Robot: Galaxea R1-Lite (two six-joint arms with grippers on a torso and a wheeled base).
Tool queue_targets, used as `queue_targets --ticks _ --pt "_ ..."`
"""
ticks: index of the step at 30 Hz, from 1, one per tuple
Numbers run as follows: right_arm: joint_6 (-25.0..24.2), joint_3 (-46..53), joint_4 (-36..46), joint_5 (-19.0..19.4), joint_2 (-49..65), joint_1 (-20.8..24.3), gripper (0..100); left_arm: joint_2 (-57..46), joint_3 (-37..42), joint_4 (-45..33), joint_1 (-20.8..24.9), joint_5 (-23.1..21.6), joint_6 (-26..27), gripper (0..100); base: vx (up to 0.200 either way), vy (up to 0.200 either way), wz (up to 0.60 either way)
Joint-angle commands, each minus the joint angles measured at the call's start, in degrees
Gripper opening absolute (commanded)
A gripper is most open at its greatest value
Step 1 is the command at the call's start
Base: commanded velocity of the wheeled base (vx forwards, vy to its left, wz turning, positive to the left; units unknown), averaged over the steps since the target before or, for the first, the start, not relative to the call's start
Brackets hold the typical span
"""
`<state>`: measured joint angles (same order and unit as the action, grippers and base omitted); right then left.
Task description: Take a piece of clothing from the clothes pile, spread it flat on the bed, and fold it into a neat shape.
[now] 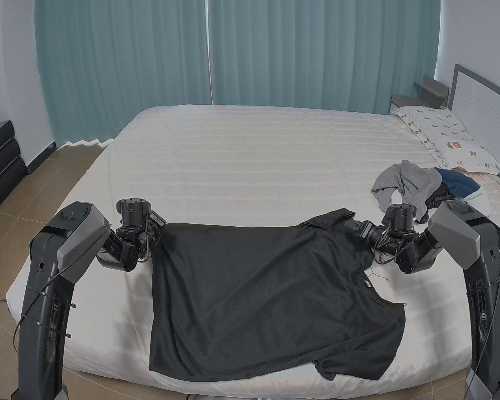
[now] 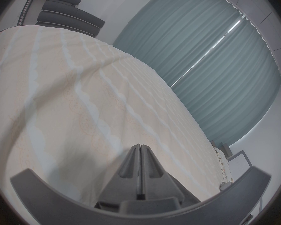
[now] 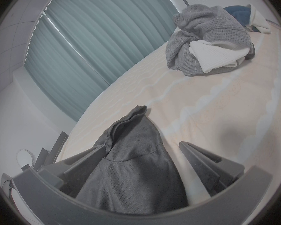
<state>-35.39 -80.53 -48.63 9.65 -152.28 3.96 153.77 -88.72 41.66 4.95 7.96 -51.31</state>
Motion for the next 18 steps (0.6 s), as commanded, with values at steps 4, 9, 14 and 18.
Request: queue_targets --ticks 4,9,14,18 --pt "-0.21 -0.33 0.64 0.19 0.23 -0.18 100 0.12 0.04 -0.08 0.15 0.04 -0.02 0 0.000 0.000 0.00" --pt "-0.21 -0.24 0.73 0.10 -0.03 -0.01 100 0.04 0.04 -0.17 0.15 0.04 -0.02 0 0.000 0.000 0.00" --pt "-0.21 -0.68 1.87 -0.16 -0.82 0.26 100 0.04 -0.13 -0.17 0.15 -0.05 0.07 0 0.000 0.000 0.00" --pt "-0.21 -1.56 1.87 -0.69 -1.00 0.17 0 0.12 -0.49 -0.08 0.15 -0.05 0.07 0 0.000 0.000 0.00"
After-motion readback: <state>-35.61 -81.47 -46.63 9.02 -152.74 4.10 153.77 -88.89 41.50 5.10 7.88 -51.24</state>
